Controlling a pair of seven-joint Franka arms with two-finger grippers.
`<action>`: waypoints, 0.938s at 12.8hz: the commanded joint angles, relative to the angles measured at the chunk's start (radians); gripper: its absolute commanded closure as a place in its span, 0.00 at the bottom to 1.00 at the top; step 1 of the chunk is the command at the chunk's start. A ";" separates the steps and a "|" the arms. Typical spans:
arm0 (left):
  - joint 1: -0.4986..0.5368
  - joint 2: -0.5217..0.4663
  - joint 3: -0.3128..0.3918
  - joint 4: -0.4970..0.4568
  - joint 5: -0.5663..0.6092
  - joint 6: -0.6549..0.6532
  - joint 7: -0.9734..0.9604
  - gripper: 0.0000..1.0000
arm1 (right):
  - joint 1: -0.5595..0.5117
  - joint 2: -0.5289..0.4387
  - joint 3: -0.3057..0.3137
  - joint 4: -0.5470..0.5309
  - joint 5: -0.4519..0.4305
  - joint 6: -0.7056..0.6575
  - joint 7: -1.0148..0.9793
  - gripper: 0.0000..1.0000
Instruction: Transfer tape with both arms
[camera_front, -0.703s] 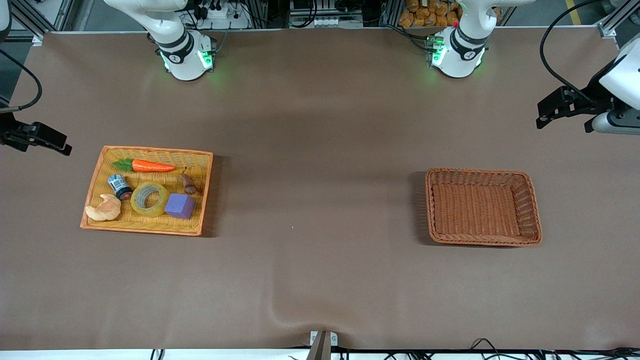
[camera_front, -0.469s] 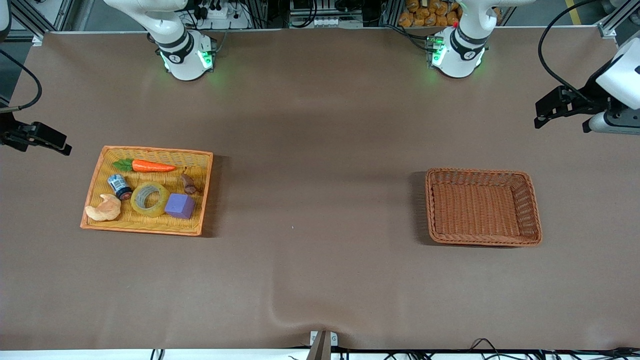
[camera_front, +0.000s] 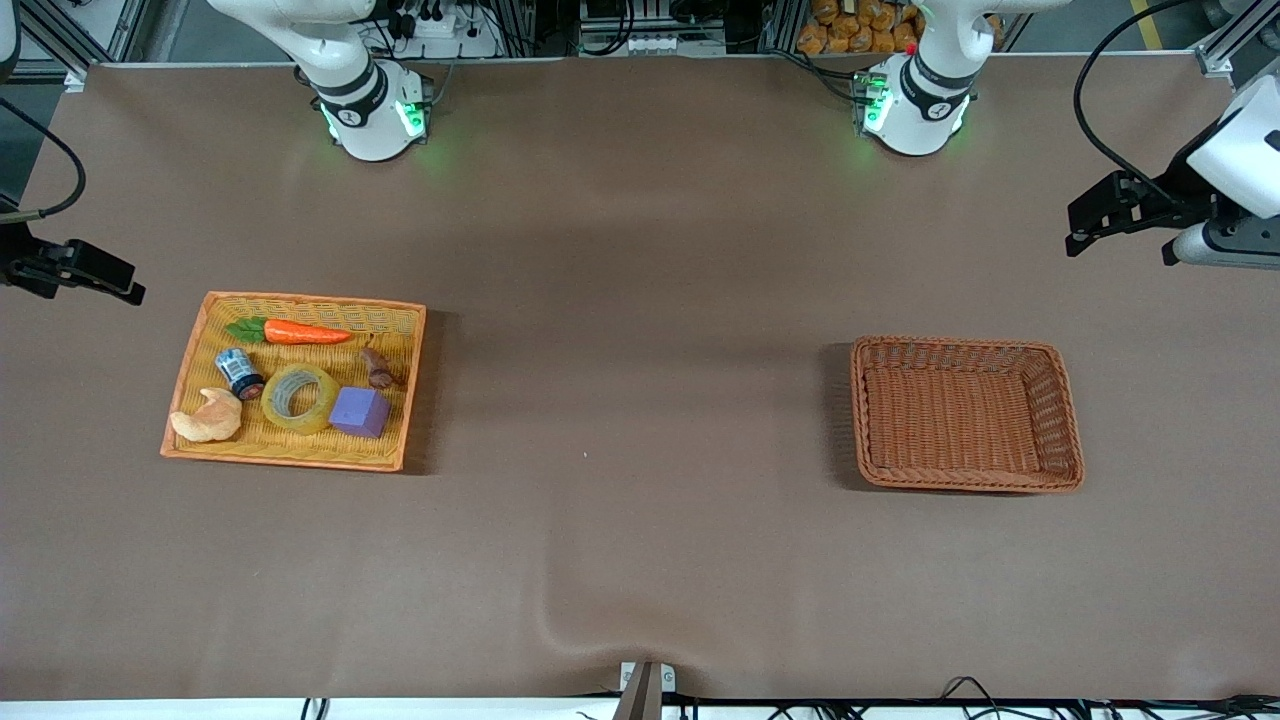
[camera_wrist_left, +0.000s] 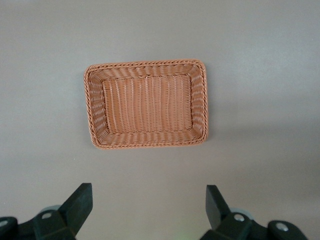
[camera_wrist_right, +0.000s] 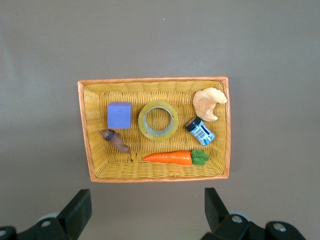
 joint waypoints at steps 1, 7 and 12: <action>0.007 -0.023 -0.012 -0.022 0.013 0.013 0.002 0.00 | -0.018 0.014 0.013 0.004 0.003 -0.011 -0.019 0.00; 0.030 -0.011 0.000 -0.019 0.000 -0.012 0.290 0.00 | 0.030 0.013 0.019 -0.246 0.006 0.197 -0.028 0.00; 0.031 0.015 0.003 -0.019 0.018 -0.014 0.234 0.00 | 0.016 0.022 0.018 -0.560 0.008 0.535 -0.242 0.00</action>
